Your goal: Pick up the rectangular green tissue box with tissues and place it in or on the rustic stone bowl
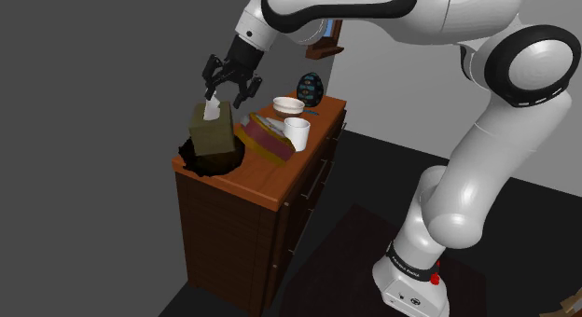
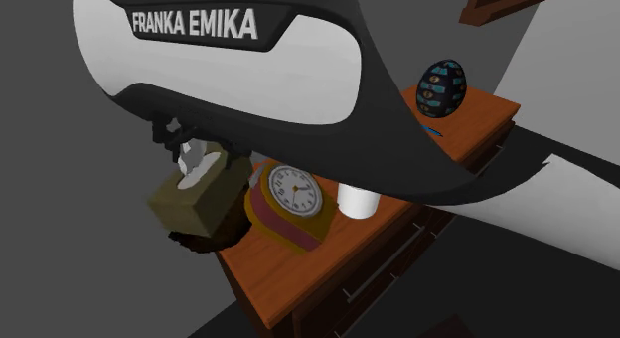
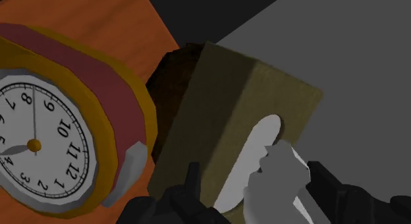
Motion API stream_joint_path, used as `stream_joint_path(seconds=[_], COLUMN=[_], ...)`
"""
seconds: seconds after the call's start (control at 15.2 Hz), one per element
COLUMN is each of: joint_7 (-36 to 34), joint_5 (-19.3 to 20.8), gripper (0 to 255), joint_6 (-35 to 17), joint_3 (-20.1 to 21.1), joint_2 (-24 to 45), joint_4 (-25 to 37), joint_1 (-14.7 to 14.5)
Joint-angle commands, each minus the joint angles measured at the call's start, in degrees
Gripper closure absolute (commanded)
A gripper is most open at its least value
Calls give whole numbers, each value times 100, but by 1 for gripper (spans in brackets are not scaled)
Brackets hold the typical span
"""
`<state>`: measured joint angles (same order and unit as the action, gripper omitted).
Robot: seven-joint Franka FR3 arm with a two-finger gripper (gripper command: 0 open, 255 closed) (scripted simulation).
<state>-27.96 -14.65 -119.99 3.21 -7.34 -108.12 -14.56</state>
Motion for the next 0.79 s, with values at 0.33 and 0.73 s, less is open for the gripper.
stream_joint_path(seconds=[0.33,0.73], joint_7=[-15,-19], joint_5=[26,32], gripper=[0,0], joint_6=[520,661], joint_3=[-69,-88], joint_2=[-185,-225], joint_4=[317,414], joint_1=[51,63])
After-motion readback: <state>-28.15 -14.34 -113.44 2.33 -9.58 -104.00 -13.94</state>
